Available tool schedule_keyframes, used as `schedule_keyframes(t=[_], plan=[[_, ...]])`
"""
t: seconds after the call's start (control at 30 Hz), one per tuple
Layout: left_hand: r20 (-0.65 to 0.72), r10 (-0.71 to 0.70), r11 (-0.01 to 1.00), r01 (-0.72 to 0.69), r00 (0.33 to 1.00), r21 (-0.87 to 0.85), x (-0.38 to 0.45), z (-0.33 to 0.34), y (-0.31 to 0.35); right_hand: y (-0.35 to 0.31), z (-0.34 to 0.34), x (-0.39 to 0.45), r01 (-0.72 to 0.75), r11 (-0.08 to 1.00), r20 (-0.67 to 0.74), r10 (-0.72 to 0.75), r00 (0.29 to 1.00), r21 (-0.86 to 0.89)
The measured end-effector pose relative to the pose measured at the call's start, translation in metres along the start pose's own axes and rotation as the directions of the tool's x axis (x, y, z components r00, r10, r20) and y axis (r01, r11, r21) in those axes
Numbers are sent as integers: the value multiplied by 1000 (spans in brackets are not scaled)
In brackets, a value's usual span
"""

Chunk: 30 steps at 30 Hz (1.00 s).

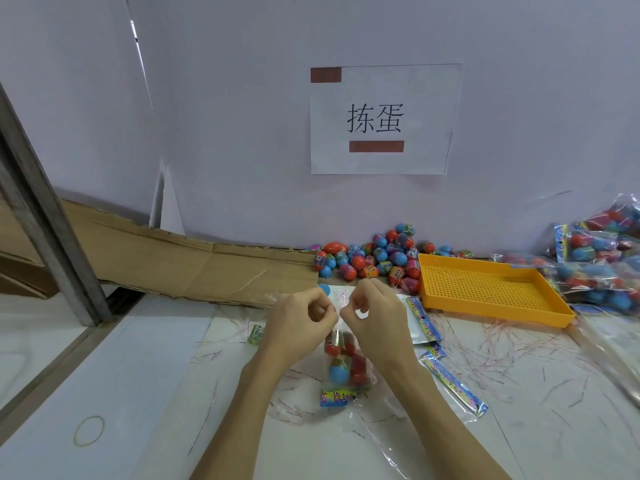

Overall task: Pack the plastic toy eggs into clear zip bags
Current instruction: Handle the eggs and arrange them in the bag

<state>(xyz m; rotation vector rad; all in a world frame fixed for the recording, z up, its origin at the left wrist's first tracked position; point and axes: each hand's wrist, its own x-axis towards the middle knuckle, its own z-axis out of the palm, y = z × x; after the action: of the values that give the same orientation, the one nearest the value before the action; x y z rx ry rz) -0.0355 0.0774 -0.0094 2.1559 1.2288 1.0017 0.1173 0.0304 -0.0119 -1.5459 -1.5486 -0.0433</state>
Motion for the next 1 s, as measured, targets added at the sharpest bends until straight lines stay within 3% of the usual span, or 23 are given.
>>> schedule_keyframes(t=[0.2, 0.33, 0.4, 0.6, 0.7, 0.77, 0.87, 1.0], plan=[[-100, -157, 972, 136, 983, -193, 6, -2, -1, 23, -12, 9, -177, 983, -96, 181, 979, 54], [-160, -418, 787, 268, 894, -556, 9, -11, -8, 38, -21, 15, -296, 952, -126, 304, 944, 81], [-157, -485, 708, 281, 860, -648, 9, -13, -11, 44, -24, 16, -322, 945, -123, 327, 937, 63], [-285, -414, 774, 170, 865, -610, 10, -13, -8, 44, -20, 16, -352, 936, -71, 350, 934, -21], [-343, -520, 695, 154, 782, -702, 11, -20, -15, 53, -28, 16, -359, 933, -94, 354, 931, -40], [-338, -551, 659, 150, 763, -737, 12, -23, -19, 59, -32, 15, -338, 940, -20, 338, 941, -46], [-276, -544, 647, 187, 792, -739, 12, -18, -18, 61, -34, 16, -346, 933, 76, 354, 932, -96], [-253, -507, 673, 195, 824, -713, 11, -14, -14, 62, -34, 15, -345, 924, 97, 364, 927, -165]])
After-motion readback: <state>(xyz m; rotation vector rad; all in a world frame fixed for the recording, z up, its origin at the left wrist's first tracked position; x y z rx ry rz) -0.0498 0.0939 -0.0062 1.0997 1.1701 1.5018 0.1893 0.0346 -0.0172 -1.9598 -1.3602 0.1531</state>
